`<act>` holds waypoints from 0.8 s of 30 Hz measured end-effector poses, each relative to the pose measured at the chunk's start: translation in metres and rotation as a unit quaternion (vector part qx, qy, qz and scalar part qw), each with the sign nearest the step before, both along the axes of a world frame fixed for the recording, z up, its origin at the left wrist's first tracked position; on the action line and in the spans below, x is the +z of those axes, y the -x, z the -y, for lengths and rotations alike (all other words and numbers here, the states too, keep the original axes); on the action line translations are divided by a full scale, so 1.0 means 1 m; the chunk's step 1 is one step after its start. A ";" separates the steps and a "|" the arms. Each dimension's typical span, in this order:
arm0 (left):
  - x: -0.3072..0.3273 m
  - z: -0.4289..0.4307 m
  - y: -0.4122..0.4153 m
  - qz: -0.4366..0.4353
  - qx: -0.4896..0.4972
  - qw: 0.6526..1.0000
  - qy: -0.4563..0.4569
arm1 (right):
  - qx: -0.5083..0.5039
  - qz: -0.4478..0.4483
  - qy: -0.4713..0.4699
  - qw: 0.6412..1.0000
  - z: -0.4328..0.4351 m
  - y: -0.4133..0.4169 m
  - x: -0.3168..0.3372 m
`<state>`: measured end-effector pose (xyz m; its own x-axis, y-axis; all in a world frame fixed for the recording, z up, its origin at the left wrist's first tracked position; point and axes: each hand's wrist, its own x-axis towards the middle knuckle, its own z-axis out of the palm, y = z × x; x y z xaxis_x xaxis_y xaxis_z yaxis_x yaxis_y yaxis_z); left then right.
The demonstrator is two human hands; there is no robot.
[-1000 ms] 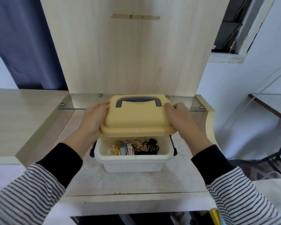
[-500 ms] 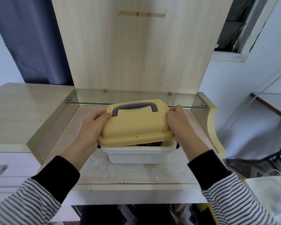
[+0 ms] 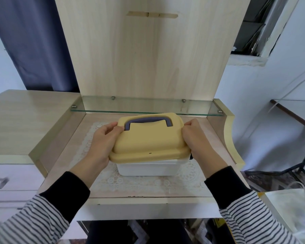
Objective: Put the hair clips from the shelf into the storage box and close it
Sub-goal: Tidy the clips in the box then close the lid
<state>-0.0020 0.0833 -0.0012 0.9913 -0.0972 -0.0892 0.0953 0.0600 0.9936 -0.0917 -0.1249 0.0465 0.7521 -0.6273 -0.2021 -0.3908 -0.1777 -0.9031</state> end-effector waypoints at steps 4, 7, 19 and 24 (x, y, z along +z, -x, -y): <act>0.000 0.000 -0.001 0.011 -0.003 1.000 -0.011 | 0.003 0.006 -0.004 1.000 0.001 0.002 -0.008; 0.000 0.000 0.000 0.013 -0.007 1.000 -0.016 | -0.004 0.016 -0.021 1.000 0.002 0.002 -0.016; 0.000 0.002 0.005 0.033 -0.001 0.998 -0.045 | 0.000 0.062 -0.020 0.998 0.010 0.005 -0.036; 0.002 -0.002 0.007 0.028 -0.021 0.997 -0.070 | 0.005 0.080 0.001 0.997 0.014 0.006 -0.049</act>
